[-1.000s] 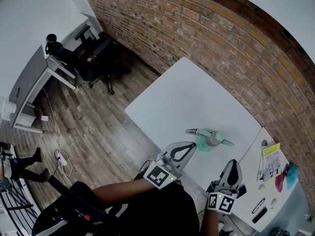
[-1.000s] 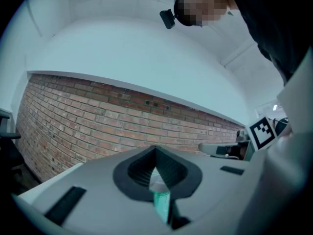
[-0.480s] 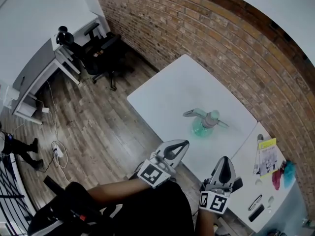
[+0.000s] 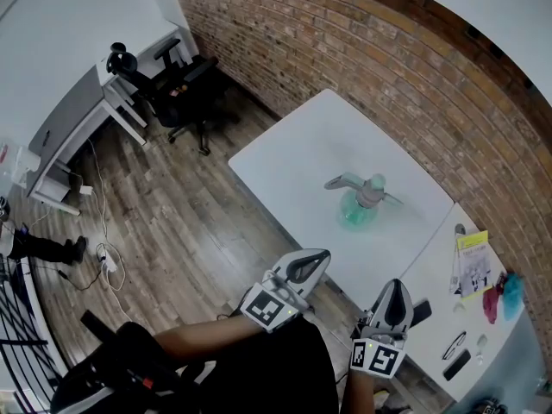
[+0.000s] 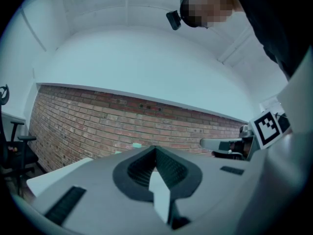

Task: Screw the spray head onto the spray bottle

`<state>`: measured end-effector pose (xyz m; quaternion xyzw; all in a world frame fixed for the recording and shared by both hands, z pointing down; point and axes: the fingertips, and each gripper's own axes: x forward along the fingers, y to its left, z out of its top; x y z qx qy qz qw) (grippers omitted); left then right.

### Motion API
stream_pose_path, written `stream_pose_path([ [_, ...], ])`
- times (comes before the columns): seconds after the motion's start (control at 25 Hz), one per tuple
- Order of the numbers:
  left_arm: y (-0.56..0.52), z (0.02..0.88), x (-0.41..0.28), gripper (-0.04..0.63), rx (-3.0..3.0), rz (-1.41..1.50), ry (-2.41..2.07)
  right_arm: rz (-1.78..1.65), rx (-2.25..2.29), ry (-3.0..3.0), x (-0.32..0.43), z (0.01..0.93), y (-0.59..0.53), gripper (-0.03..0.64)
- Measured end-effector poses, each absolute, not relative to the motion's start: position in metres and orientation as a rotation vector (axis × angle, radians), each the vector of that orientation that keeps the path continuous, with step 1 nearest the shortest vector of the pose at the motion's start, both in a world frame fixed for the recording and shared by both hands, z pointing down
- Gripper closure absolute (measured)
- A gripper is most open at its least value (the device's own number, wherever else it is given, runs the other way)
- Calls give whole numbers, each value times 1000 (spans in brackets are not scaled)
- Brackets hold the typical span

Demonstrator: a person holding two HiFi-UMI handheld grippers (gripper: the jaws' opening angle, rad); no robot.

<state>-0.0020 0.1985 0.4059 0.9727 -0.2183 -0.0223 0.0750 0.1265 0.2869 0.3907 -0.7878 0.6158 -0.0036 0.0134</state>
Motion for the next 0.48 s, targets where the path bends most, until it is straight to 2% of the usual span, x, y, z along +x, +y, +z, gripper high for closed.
stream_pose_path([
  [0.48, 189, 414, 37, 594, 2917, -44, -531, -28, -2555, 1829, 162, 386, 290, 604],
])
